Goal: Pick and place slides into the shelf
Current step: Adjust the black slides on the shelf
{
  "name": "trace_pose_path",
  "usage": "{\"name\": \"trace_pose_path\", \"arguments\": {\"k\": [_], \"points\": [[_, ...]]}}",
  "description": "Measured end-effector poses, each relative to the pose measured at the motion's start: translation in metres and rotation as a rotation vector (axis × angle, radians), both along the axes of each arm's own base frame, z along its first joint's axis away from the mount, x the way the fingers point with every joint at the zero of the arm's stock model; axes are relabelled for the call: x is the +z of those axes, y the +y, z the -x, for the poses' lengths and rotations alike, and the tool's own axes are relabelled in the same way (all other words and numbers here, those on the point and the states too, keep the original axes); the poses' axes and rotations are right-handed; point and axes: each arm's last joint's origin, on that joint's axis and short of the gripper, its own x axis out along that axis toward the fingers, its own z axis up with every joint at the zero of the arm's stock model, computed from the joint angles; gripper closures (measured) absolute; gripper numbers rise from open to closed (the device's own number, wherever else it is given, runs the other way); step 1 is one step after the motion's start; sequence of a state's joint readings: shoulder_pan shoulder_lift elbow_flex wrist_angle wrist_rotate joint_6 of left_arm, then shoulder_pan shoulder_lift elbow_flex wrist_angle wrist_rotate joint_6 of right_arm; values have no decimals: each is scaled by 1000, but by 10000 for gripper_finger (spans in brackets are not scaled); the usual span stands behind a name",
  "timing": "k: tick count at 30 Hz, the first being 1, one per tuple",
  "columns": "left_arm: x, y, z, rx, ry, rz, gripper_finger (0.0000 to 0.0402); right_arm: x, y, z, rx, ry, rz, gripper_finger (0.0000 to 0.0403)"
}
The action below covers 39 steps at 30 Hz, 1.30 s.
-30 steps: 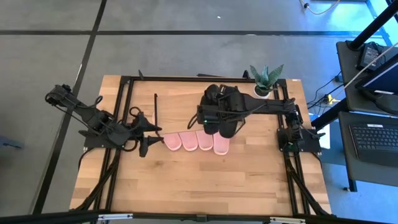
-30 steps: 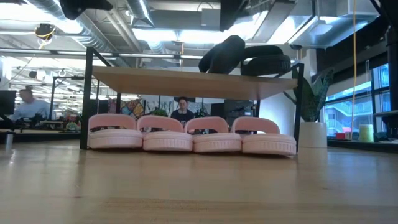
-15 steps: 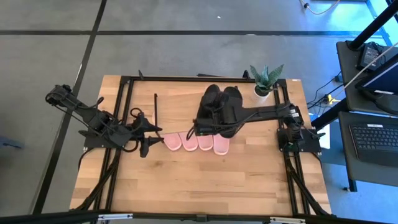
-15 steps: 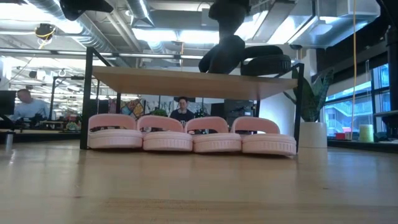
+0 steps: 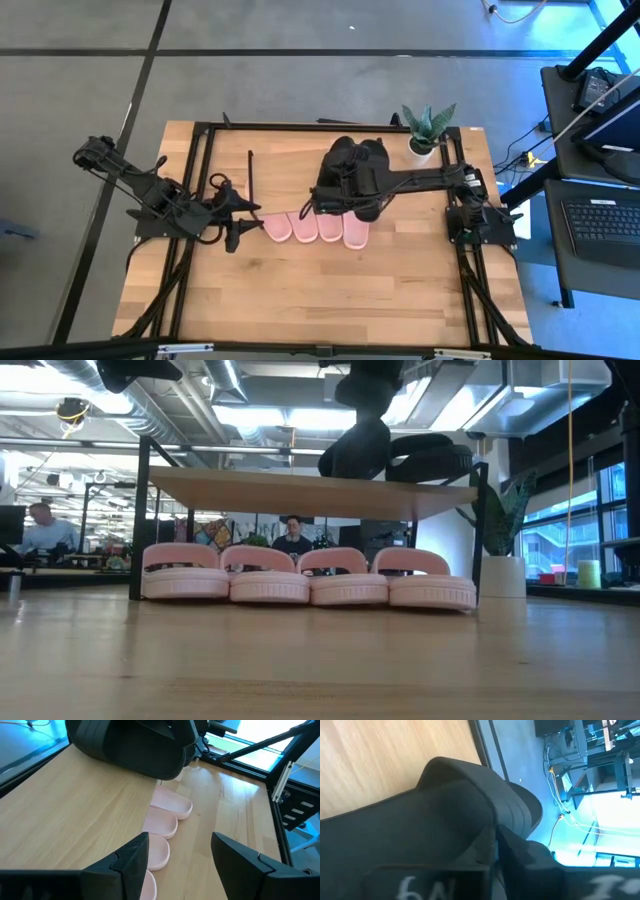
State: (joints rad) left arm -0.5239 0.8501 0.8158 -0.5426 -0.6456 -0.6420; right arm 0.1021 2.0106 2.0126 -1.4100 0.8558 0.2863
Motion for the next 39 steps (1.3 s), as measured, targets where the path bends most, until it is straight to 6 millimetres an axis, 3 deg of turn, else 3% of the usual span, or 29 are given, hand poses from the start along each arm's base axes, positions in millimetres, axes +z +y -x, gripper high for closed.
{"name": "trace_pose_path", "arguments": {"k": [8, 22, 34, 39], "points": [[0, 0, 0, 1, -1, 1, 196, 3, -3, 1, -30, -34, 50, 399], [0, 1, -1, 16, -6, 0, 196, 32, -2, 8, -46, -239, 27, 401], [0, 4, -2, 27, -3, 5, 196, 34, 0, -1, -33, -334, -34, 402], [0, 4, -2, 24, -2, 6, 196, 19, 1, -7, -20, -338, -59, 403]]}}
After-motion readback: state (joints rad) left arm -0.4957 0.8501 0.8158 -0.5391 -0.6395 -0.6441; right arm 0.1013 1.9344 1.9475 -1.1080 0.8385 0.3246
